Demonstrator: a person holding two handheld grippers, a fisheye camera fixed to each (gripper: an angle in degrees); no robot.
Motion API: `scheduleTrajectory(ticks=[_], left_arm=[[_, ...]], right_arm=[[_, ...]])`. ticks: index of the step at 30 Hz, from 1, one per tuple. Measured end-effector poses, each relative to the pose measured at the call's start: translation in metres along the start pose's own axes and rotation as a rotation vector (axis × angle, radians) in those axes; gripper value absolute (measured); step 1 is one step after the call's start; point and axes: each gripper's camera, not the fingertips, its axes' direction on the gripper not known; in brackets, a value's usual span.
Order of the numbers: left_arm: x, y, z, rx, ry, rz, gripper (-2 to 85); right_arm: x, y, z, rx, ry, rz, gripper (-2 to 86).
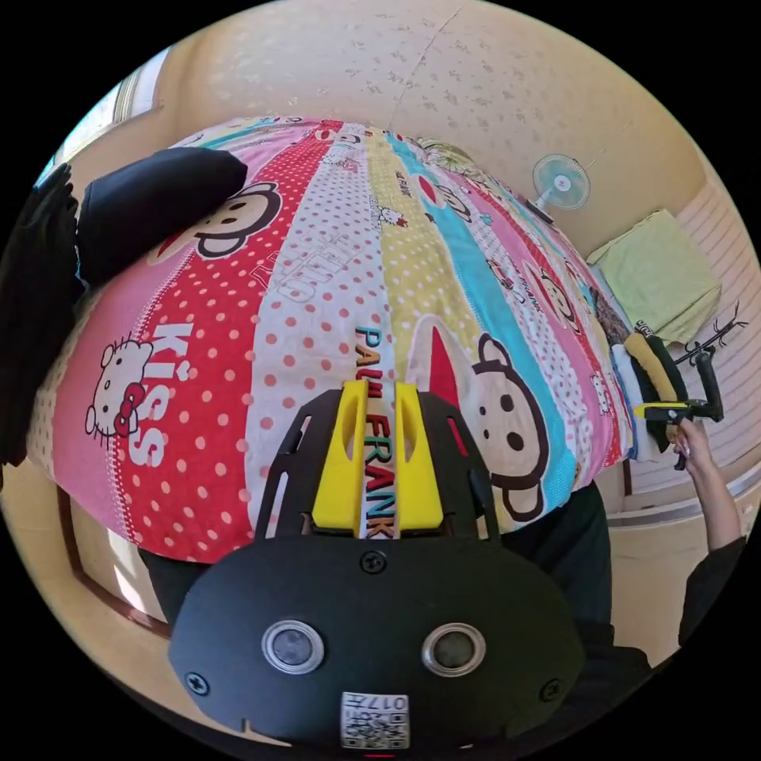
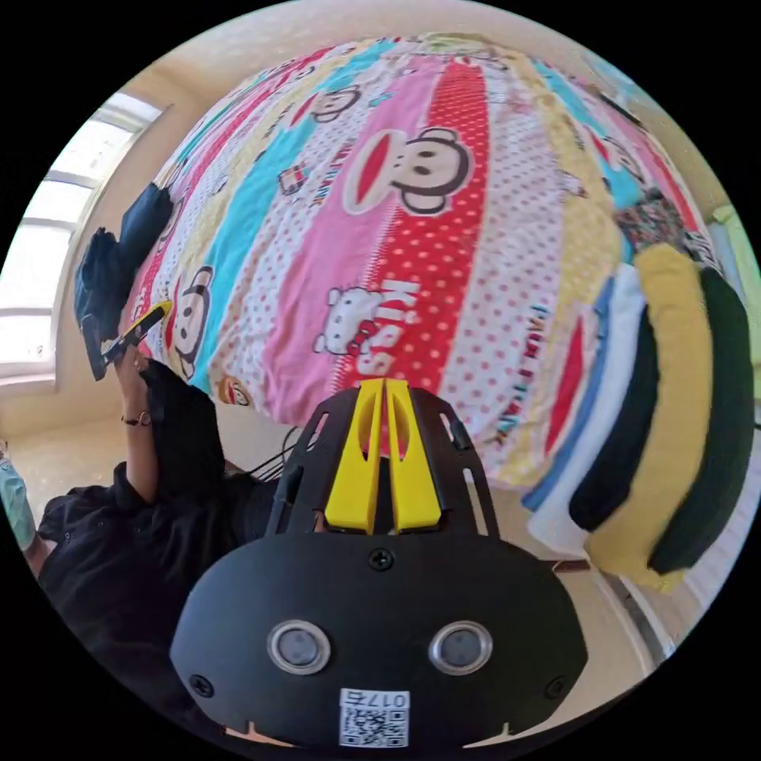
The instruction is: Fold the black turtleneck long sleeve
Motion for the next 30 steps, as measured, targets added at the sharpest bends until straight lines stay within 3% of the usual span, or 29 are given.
scheduleTrajectory(ticks=[6, 9, 13, 16, 19, 22, 25, 30], left_arm=[[-0.007, 0.009, 0.015, 0.062, 0.049, -0.054, 5.1], [-0.010, 0.011, 0.022, 0.084, 0.065, -0.074, 4.6], [-0.014, 0.012, 0.027, 0.108, 0.084, -0.093, 4.0], [-0.016, 0.013, 0.027, 0.120, 0.092, -0.087, 3.9], [-0.020, 0.011, 0.027, 0.116, 0.108, -0.094, 3.7], [-0.024, 0.006, 0.025, 0.099, 0.117, -0.089, 3.4], [-0.029, 0.001, 0.022, 0.077, 0.129, -0.090, 2.6], [-0.046, -0.001, 0.014, 0.088, 0.195, -0.114, 0.5]], right_arm=[[0.057, 0.094, -0.098, 0.310, 0.292, 0.325, 7.1], [0.072, 0.122, -0.127, 0.422, 0.350, 0.361, 6.8], [0.090, 0.135, -0.131, 0.420, 0.381, 0.542, 14.6], [0.075, 0.149, -0.136, 0.561, 0.329, 0.498, 11.4], [0.081, 0.137, -0.112, 0.416, 0.390, 0.528, 7.4], [0.074, 0.137, -0.116, 0.462, 0.349, 0.574, 3.5], [0.038, 0.123, -0.142, 0.605, 0.320, 0.447, 2.2], [-0.060, 0.047, -0.152, 0.669, -0.013, 0.034, 1.7]])
